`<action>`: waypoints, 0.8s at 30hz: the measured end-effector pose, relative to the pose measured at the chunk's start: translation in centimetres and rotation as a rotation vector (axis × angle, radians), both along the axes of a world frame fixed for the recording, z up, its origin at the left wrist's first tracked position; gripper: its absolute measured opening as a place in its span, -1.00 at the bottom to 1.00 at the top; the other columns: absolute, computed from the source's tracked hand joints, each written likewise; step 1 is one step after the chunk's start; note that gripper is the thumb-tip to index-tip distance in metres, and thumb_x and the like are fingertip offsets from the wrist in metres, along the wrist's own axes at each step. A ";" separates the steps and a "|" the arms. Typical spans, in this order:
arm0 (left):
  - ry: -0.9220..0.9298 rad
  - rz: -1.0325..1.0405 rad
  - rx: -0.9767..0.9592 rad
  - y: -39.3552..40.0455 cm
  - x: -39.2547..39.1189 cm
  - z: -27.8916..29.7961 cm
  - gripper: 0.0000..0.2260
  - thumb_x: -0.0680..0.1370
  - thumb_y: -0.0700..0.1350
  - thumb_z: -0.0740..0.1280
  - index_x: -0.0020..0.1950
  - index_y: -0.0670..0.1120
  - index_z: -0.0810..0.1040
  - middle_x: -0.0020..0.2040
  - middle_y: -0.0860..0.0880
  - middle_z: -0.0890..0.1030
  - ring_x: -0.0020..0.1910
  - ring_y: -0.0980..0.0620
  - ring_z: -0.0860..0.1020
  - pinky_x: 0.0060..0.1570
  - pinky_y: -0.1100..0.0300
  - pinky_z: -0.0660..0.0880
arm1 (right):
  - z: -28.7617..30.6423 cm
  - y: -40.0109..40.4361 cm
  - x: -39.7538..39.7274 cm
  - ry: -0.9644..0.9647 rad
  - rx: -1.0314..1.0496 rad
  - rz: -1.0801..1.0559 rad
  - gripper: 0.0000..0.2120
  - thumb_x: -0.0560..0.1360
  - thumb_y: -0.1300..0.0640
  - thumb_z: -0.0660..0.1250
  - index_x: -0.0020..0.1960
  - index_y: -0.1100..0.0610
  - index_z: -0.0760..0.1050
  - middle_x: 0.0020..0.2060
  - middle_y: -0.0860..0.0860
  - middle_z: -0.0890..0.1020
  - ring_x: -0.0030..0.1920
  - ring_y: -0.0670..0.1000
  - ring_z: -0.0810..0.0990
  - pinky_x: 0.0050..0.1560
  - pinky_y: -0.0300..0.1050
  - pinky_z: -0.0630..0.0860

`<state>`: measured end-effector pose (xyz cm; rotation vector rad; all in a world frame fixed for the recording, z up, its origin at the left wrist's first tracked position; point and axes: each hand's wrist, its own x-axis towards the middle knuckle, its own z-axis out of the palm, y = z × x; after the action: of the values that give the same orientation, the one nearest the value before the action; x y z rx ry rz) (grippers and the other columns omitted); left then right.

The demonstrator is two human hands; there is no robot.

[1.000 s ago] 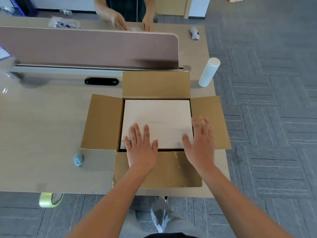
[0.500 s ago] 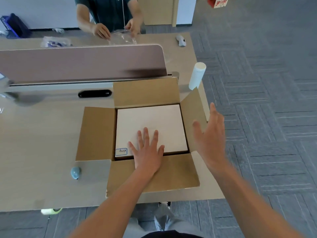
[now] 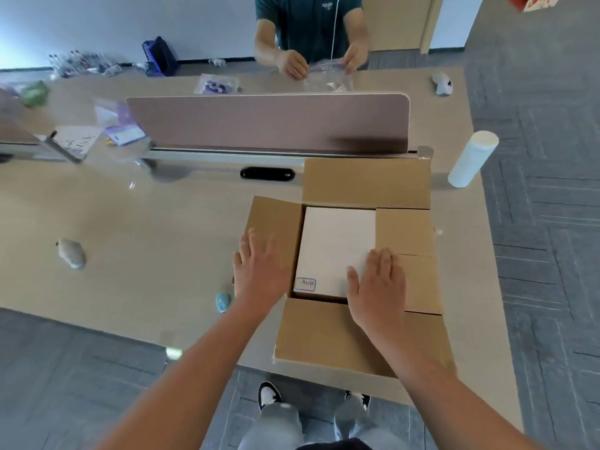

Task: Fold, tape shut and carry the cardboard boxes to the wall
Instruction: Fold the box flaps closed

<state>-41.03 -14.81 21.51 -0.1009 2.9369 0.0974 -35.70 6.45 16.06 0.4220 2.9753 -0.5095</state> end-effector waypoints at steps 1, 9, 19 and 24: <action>-0.018 0.035 0.014 -0.8 -0.1 0.1 -0.33 0.60 0.07 0.28 0.65 -0.02 0.10 0.63 -0.28 0.08 0.60 -0.32 0.11 0.52 -0.21 0.21 | -0.3 -0.1 0.2 -0.021 0.032 0.003 -0.23 0.68 -0.25 -0.18 0.62 0.30 0.19 0.58 0.27 0.28 0.59 0.28 0.21 0.61 0.17 0.17; 0.048 0.129 0.174 -1.6 -0.4 1.6 -0.31 0.61 0.06 0.27 0.66 -0.01 0.04 0.61 -0.19 0.15 0.41 -0.28 0.40 0.30 -0.17 0.41 | -0.8 0.2 0.4 -0.030 0.070 0.030 -0.18 0.67 -0.28 -0.22 0.65 0.32 0.10 0.63 0.23 0.21 0.64 0.23 0.11 0.64 0.15 0.11; 0.107 -0.255 0.467 3.8 2.2 3.8 -0.33 0.67 0.11 0.25 0.68 0.11 -0.01 0.67 -0.04 0.01 0.54 -0.14 0.28 0.36 -0.11 0.44 | -0.1 2.6 3.8 0.024 -0.033 0.032 -0.43 0.74 -0.13 -0.04 0.62 0.15 0.29 0.64 0.13 0.25 0.64 0.15 0.17 0.62 0.06 0.10; -0.161 -0.460 0.382 8.2 3.3 0.5 -0.41 0.70 0.13 0.12 0.68 0.23 -0.07 0.69 -0.06 -0.21 0.64 -0.22 0.05 0.51 -0.22 0.26 | 0.6 3.4 10.8 0.024 -0.023 -0.145 -0.50 0.69 -0.17 0.05 0.52 0.00 0.44 0.59 0.16 0.33 0.56 0.22 0.27 0.56 0.18 0.24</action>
<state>-37.77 -6.58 21.98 0.5866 2.6442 0.5421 -24.88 9.85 16.65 0.6368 2.9730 -0.5661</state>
